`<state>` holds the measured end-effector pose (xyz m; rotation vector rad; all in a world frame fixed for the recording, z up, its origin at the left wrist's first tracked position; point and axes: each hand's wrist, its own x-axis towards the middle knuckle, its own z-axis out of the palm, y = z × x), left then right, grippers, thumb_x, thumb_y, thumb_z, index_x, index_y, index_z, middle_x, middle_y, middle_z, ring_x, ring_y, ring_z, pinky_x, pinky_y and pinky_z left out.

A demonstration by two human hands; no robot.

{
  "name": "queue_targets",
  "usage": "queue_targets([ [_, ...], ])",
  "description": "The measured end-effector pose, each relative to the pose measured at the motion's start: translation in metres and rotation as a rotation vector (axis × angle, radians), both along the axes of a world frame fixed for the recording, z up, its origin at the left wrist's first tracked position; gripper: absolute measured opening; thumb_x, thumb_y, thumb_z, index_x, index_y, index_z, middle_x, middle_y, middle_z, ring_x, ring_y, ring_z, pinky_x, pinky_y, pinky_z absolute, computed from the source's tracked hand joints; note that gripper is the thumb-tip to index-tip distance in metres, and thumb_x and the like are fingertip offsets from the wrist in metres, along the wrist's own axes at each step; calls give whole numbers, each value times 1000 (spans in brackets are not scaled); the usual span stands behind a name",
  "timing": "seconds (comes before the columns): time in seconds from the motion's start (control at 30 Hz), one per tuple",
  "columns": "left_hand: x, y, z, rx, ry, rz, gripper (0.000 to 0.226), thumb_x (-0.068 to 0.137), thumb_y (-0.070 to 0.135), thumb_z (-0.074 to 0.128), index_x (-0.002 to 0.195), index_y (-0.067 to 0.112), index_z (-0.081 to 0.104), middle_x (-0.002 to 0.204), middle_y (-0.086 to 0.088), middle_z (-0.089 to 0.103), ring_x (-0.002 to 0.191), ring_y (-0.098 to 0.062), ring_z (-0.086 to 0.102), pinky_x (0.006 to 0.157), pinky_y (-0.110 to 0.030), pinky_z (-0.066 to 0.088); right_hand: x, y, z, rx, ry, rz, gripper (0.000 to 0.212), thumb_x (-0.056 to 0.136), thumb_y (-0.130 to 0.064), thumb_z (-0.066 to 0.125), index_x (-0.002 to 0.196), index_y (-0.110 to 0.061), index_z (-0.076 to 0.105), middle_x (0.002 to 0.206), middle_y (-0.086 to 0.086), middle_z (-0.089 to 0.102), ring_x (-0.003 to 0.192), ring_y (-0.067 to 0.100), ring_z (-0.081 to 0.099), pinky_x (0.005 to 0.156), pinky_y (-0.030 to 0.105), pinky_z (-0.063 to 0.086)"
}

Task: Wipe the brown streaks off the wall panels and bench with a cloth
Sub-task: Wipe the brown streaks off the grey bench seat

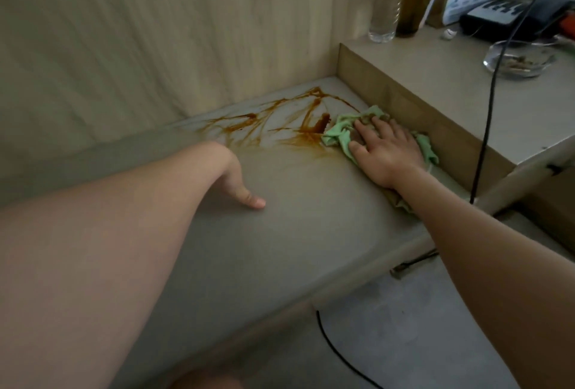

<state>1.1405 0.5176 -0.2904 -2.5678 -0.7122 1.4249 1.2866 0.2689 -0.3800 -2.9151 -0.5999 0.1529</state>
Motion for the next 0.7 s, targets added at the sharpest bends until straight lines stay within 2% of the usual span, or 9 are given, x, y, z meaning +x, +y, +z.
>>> queue_targets([
  [0.1, -8, -1, -13, 29, -81, 30, 108, 78, 87, 49, 148, 5, 52, 151, -12, 54, 134, -31, 54, 110, -36, 39, 19, -1, 2, 7, 18, 96, 67, 101, -69, 20, 163, -45, 14, 174, -8, 7, 160, 21, 3, 127, 42, 3],
  [0.23, -14, 0, -20, 103, -144, 111, 116, 70, 94, 46, 150, 9, 50, 156, -13, 48, 140, -33, 48, 114, -38, 35, 45, -12, 7, 48, 55, 283, 62, 102, -67, 32, 161, -48, 23, 173, -9, 13, 159, 19, 5, 127, 38, 5],
  [0.3, -15, 0, -21, 133, -202, 137, 145, 50, 105, 42, 155, 6, 41, 163, -18, 35, 148, -38, 37, 121, -43, 31, 56, -12, 9, 56, 55, 338, 60, 103, -65, 34, 160, -49, 25, 172, -9, 15, 159, 19, 7, 128, 39, 7],
  [0.37, -14, 7, -30, 157, -228, 155, 190, 6, 114, 31, 159, 1, 26, 166, -27, 19, 151, -45, 26, 122, -52, 29, 64, -6, 9, 44, 44, 365, 59, 104, -65, 33, 160, -49, 25, 172, -9, 16, 159, 19, 7, 129, 40, 7],
  [0.4, -12, 13, -36, 162, -225, 158, 201, -7, 112, 25, 159, -1, 21, 166, -31, 15, 152, -47, 23, 122, -55, 30, 67, -1, 9, 40, 41, 370, 59, 104, -64, 33, 160, -49, 25, 172, -9, 15, 159, 20, 6, 129, 39, 7],
  [0.43, -12, 16, -39, 160, -224, 152, 203, -8, 111, 24, 159, -3, 19, 166, -32, 14, 152, -47, 22, 121, -55, 30, 71, 6, 11, 36, 42, 369, 59, 104, -64, 32, 160, -48, 25, 172, -8, 15, 159, 20, 6, 128, 39, 6],
  [0.47, -12, 16, -39, 144, -232, 138, 196, 1, 112, 29, 159, -4, 20, 165, -31, 15, 152, -47, 22, 122, -54, 29, 76, 13, 11, 31, 41, 363, 60, 104, -64, 31, 161, -47, 24, 172, -7, 15, 159, 21, 6, 128, 39, 6],
  [0.57, -13, 16, -35, 116, -262, 69, 155, 44, 104, 44, 156, -2, 33, 163, -28, 27, 151, -45, 25, 122, -49, 30, 89, 39, 12, 18, 49, 297, 64, 103, -66, 25, 163, -43, 19, 173, -5, 11, 159, 24, 6, 129, 41, 7],
  [0.7, -6, 22, -37, 108, -251, 39, 125, 56, 99, 54, 142, 9, 58, 145, -16, 57, 134, -38, 52, 111, -40, 41, 103, 84, 7, 10, 61, 74, 68, 102, -60, 17, 165, -37, 11, 174, 2, 5, 159, 32, 5, 128, 48, 6],
])
